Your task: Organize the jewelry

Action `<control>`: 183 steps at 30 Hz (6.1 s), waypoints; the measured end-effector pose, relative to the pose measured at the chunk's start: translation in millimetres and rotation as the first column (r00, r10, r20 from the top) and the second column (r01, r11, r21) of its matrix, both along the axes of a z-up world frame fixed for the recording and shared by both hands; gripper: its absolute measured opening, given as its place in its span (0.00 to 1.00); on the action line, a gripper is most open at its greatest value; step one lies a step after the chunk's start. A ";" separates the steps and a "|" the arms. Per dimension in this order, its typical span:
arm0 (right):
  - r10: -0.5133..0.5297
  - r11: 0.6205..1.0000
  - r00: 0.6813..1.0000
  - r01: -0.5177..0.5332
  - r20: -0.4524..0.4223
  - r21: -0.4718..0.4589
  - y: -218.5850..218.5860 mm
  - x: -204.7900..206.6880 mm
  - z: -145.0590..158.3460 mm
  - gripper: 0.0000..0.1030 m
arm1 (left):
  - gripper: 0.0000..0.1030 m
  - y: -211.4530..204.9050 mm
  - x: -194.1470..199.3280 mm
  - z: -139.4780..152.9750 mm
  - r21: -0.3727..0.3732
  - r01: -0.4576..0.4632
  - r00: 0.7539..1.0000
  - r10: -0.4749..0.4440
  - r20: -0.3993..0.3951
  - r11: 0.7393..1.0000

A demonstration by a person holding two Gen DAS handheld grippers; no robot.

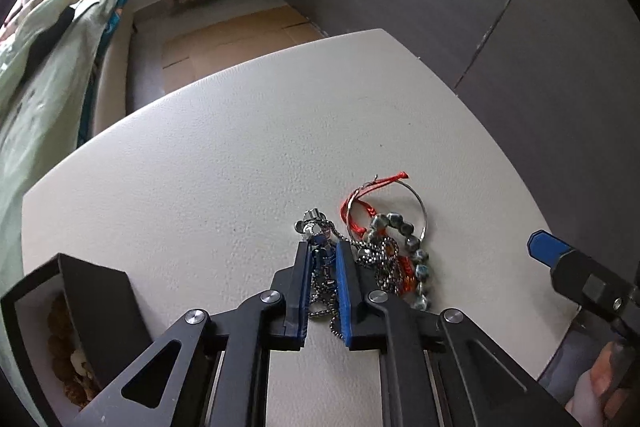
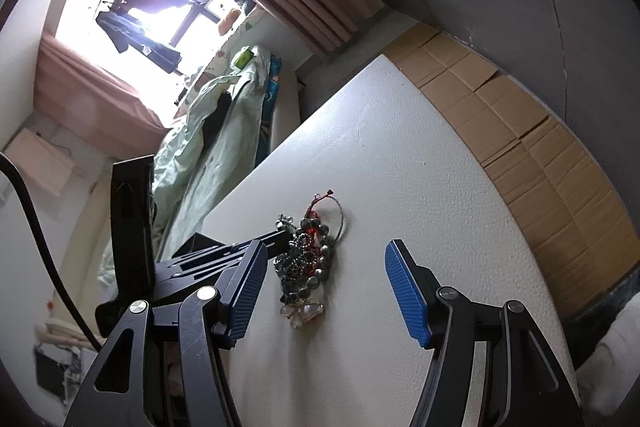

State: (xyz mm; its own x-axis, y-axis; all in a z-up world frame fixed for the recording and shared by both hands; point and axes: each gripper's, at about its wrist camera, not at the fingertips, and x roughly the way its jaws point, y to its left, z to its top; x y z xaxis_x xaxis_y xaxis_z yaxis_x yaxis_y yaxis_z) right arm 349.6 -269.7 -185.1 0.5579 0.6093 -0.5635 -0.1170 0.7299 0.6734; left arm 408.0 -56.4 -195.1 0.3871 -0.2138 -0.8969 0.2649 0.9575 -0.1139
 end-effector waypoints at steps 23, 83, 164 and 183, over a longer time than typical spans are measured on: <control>0.045 0.998 0.999 -0.046 -0.017 -0.048 18.7 0.3 2.5 0.61 | 0.02 81.2 -48.8 111.1 -0.198 -0.009 0.964 0.061 0.259 0.980; 0.077 0.993 0.994 -0.069 0.081 -0.096 7.5 -0.2 23.5 0.09 | 0.60 27.1 -21.5 23.6 0.274 0.329 0.944 -0.319 -0.082 0.904; 0.263 0.822 0.948 -0.317 -0.178 -0.473 22.8 20.3 -5.9 0.11 | 0.48 6.8 9.9 -3.9 0.205 0.376 0.913 -0.323 -0.248 0.904; 0.296 0.836 0.942 -0.335 -0.156 -0.435 33.3 18.7 7.3 0.10 | 0.01 26.5 -0.6 46.2 0.103 0.282 0.953 -0.266 -0.149 0.954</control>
State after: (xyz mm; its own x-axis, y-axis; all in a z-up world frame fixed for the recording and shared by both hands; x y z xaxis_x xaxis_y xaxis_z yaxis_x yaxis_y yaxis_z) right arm 368.3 -236.4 -177.8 0.3213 0.4139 -0.8517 -0.3538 0.8868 0.2975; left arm 407.4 -29.9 -149.0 0.2058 -0.1813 -0.9617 0.5095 0.8589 -0.0529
